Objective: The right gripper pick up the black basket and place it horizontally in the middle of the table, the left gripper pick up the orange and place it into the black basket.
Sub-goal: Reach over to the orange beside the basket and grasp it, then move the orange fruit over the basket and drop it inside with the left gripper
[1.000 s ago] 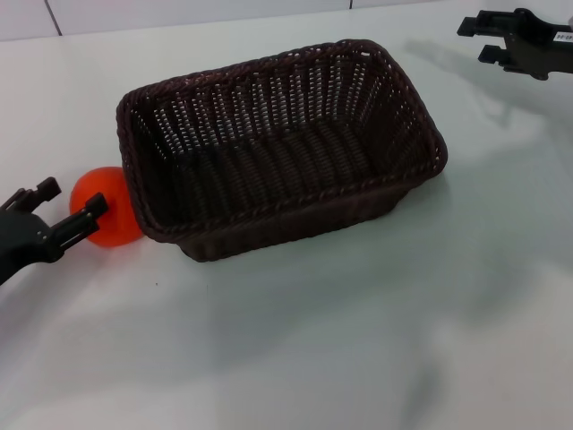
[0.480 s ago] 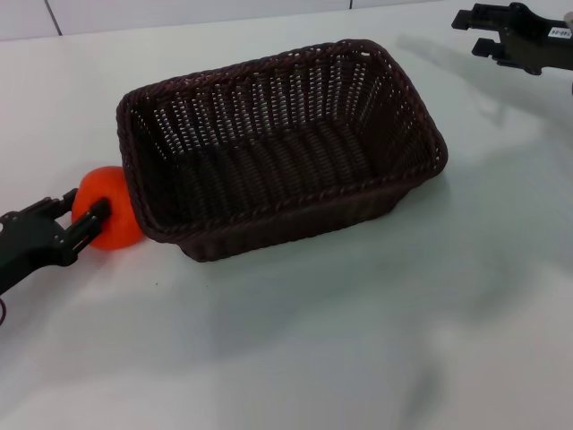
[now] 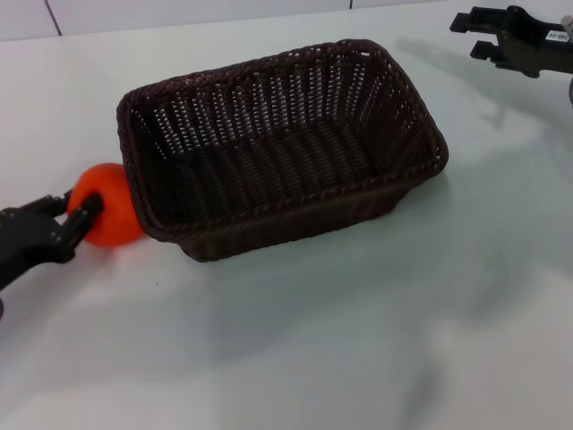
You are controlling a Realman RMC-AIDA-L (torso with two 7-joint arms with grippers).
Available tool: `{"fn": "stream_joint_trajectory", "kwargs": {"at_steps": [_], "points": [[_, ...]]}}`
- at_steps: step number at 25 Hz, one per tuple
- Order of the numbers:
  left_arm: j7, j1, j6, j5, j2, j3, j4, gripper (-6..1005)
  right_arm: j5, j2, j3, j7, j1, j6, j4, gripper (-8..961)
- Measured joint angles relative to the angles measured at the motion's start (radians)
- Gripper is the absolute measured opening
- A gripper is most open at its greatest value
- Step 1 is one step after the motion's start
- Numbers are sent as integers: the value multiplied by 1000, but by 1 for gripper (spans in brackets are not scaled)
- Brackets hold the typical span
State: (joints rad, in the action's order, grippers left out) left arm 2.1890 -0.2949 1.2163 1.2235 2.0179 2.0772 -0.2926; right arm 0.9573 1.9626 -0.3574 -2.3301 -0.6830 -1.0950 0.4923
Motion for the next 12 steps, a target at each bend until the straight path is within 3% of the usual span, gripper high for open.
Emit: {"fn": "stream_joint_trajectory", "kwargs": {"at_steps": [3, 7, 12], "points": [[0, 28, 43, -6, 9, 58, -34, 267, 0, 2, 2, 2, 1, -1, 0, 661], [-3, 65, 113, -7, 31, 224, -68, 226, 20, 5, -1, 15, 7, -6, 0, 660], [-23, 68, 236, -8, 41, 350, -70, 166, 38, 8, -3, 33, 10, -8, 0, 659]]}}
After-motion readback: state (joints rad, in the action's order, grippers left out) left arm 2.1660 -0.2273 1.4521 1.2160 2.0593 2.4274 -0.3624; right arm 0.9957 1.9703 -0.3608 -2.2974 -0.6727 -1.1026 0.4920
